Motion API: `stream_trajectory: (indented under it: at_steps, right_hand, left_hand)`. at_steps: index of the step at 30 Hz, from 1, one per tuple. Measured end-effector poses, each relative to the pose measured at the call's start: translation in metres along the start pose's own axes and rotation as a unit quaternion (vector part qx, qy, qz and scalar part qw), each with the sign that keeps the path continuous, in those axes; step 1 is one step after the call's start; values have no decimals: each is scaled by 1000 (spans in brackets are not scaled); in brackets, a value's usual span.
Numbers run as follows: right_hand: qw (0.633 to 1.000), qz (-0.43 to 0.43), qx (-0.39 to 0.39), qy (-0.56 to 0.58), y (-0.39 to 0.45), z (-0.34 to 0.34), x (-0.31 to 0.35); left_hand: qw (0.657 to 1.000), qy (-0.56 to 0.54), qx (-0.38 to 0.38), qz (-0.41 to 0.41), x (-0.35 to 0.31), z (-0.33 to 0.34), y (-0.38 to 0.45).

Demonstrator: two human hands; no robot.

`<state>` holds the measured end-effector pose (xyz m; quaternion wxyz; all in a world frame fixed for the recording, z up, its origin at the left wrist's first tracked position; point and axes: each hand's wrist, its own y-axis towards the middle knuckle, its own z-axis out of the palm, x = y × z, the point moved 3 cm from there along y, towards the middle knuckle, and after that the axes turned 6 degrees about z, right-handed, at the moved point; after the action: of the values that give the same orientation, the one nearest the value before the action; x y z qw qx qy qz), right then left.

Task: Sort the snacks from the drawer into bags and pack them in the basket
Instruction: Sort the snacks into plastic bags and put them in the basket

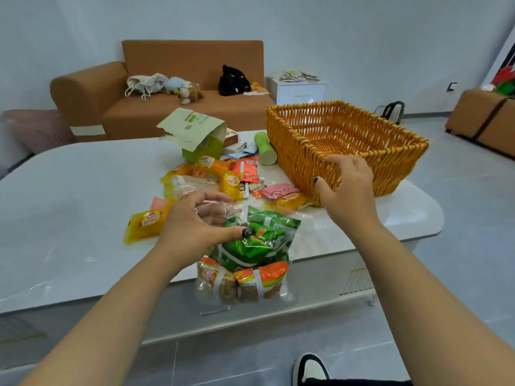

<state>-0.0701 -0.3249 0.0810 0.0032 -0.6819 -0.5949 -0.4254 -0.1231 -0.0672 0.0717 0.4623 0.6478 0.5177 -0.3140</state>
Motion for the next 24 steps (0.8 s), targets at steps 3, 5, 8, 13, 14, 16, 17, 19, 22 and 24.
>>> stream_trajectory:
  at_steps: [3, 5, 8, 13, 14, 16, 17, 19, 22, 24]
  right_hand:
    - [995, -30, 26, -90, 17, 16, -16]
    - [989, -30, 64, -130, 25, 27, -25]
    - [988, -30, 31, -148, 41, 25, -28]
    - [992, -44, 41, -111, 55, 14, -25]
    - [991, -51, 39, -113, 49, 12, -24]
    - [989, -73, 16, -127, 35, 10, -22]
    - [987, -82, 2, -137, 28, 8, -19]
    - [984, -87, -10, -155, 16, 4, -11]
    - [982, -65, 17, -176, 4, -1, 0]
    - [985, -41, 37, -164, -2, -6, 7]
  left_hand:
    - [996, -66, -52, -8, 7, -1, 5]
    - [991, -101, -83, -11, 10, 0, 9]
    - [983, -136, -123, -22, 15, -1, 14]
    - [976, -168, -139, -16, 15, -3, 18]
    - [976, -169, -137, -14, 15, -2, 18]
    - [975, -173, -139, -11, 15, -2, 19]
    - [975, -170, -141, -9, 14, -3, 18]
    - [977, -155, -144, -7, 13, -3, 17]
    - [981, -143, -134, 7, 4, -1, 10]
    - [987, -105, -119, 35, -4, 1, 3]
